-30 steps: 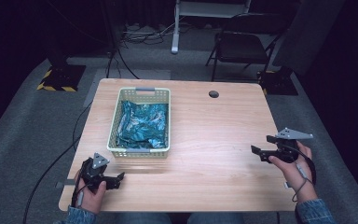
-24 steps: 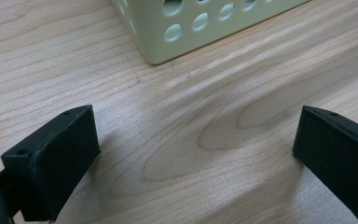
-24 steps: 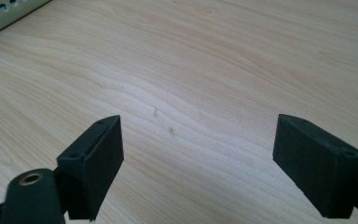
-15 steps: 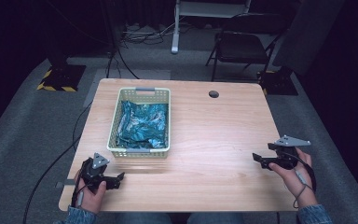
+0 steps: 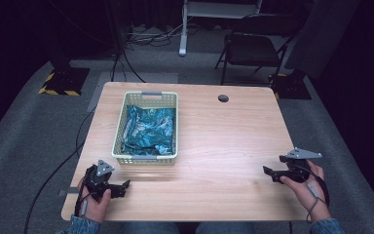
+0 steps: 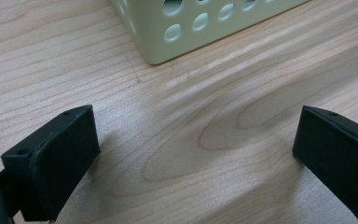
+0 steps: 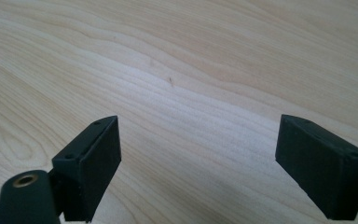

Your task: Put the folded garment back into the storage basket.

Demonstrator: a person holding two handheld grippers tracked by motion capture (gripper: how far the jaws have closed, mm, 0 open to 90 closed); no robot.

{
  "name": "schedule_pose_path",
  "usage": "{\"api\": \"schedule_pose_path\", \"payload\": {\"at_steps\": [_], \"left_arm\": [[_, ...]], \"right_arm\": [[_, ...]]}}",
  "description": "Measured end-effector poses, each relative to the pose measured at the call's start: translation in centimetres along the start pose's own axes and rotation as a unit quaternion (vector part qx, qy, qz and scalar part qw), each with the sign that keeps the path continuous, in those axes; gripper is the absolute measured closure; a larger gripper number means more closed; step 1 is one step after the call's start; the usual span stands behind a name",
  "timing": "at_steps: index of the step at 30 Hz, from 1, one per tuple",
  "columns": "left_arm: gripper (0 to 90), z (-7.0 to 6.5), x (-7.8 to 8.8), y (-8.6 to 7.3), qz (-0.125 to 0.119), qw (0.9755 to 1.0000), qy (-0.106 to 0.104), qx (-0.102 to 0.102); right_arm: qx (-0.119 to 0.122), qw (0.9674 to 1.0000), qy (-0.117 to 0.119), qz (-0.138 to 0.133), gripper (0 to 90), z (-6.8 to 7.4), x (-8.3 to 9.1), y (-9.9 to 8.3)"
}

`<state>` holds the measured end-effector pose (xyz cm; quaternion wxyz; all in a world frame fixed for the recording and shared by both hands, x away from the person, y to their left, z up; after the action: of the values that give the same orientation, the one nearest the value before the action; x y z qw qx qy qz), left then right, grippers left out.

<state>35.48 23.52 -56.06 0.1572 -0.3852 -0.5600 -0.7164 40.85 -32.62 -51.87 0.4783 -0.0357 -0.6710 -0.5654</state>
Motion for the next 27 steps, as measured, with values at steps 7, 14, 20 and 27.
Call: {"api": "schedule_pose_path", "payload": {"at_steps": [7,14,20,27], "left_arm": [[0.2,0.0,0.0,0.0,0.000,1.0000,0.000,0.000],[0.2,0.0,0.0,0.0,0.000,1.0000,0.000,0.000],[0.2,0.0,0.0,0.0,0.000,1.0000,0.000,0.000],[0.2,0.0,0.0,0.0,0.000,1.0000,0.000,0.000]], "right_arm": [[-0.008,0.9999,0.000,0.011,14.3,-0.1,-0.5,-1.2],[-0.013,0.9998,-0.001,0.017,14.1,-0.1,-0.8,-2.3],[-0.012,0.9998,-0.008,0.015,11.9,0.0,-1.3,-3.5],[-0.006,0.9998,-0.018,-0.002,9.2,0.3,-1.2,-3.9]]}}
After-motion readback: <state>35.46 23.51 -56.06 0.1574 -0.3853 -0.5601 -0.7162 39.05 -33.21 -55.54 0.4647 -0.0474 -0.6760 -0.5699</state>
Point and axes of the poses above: each handheld gripper's, and its own axes: x roughly backward along the jaws, y roughly out of its top, z roughly to its left, the point moved 7 cm from there along -x, roughly forward along the jaws, and after that the axes turned 7 degrees about y, right-handed, at the moved point
